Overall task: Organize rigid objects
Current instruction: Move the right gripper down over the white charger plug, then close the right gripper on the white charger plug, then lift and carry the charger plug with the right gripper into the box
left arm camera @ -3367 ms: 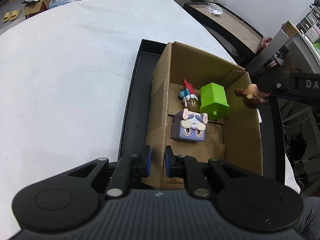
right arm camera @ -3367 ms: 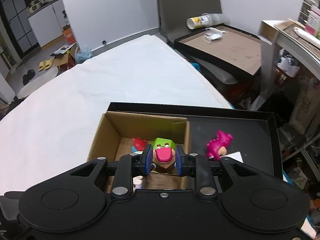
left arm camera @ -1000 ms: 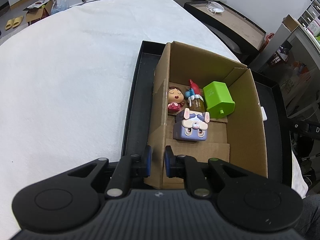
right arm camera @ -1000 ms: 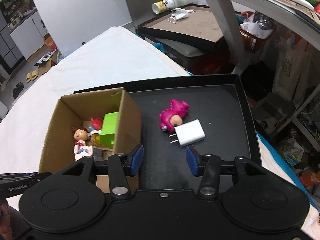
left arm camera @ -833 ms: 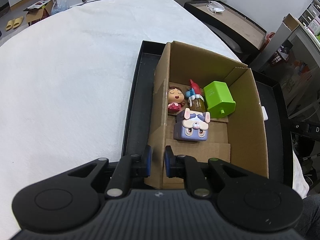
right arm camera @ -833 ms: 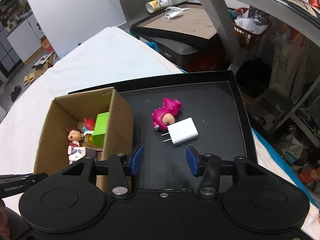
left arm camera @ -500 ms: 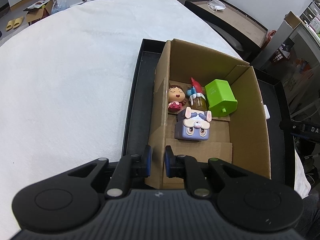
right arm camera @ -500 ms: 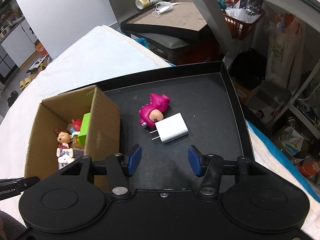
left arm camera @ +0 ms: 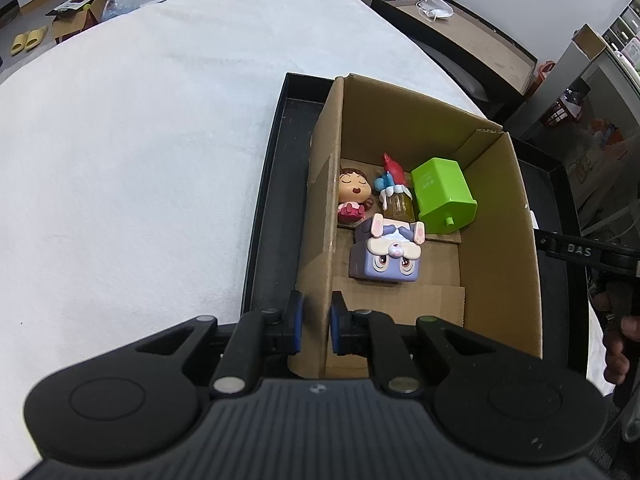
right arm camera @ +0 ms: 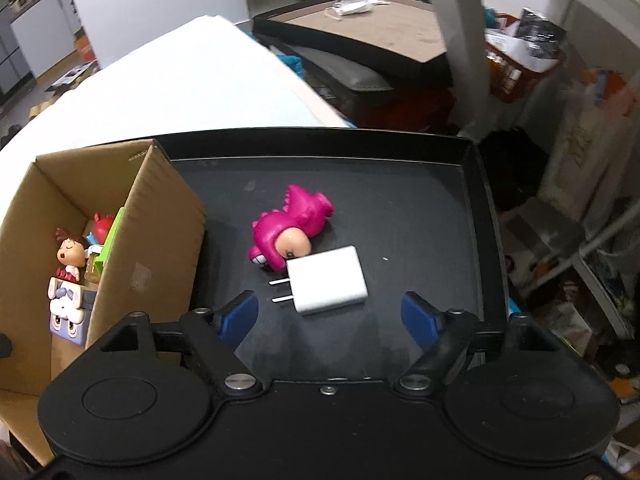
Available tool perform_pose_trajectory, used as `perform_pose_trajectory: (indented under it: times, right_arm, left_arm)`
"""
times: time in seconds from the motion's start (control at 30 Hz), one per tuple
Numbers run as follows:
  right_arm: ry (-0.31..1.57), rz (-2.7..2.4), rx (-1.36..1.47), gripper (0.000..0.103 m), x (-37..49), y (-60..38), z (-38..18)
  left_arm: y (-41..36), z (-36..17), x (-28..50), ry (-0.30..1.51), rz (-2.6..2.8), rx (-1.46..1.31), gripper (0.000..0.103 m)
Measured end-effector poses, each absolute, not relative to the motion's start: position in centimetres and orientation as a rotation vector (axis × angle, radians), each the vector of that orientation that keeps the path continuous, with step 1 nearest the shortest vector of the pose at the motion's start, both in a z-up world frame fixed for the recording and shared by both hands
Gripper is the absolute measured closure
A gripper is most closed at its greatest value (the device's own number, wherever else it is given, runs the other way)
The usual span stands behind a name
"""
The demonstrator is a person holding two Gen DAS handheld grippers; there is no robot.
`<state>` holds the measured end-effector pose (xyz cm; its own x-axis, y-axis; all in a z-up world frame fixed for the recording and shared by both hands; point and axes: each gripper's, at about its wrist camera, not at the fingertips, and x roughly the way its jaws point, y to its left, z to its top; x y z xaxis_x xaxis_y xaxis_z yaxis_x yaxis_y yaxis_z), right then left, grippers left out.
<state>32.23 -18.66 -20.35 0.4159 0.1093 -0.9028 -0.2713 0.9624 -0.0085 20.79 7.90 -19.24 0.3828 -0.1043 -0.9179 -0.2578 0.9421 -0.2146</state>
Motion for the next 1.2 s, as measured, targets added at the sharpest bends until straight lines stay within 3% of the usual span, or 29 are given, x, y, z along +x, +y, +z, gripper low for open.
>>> perform_pose_trajectory:
  times: [0.53,0.57,0.63,1.2]
  right_arm:
    - [1.138,0.281,-0.313,0.025,34.0,-16.6,-23.6]
    - [1.136,0.279,-0.321,0.027,33.9,-16.6,-23.7]
    - [1.140,0.287,-0.301,0.042,33.9,-16.7,-23.6]
    - [1.173,0.296,-0.205,0.042,31.8,-17.4,-19.0]
  left_arm:
    - [7.9,-19.6,21.2,1.188,0.105,-0.349,0.090]
    - [7.9,-19.6,21.2,1.188,0.105,-0.349,0.090]
    - [7.9,-19.6,21.2,1.188,0.105,-0.350,0.090]
    - [7.5,-19.3,21.0,1.179,0.110,-0.329,0.090]
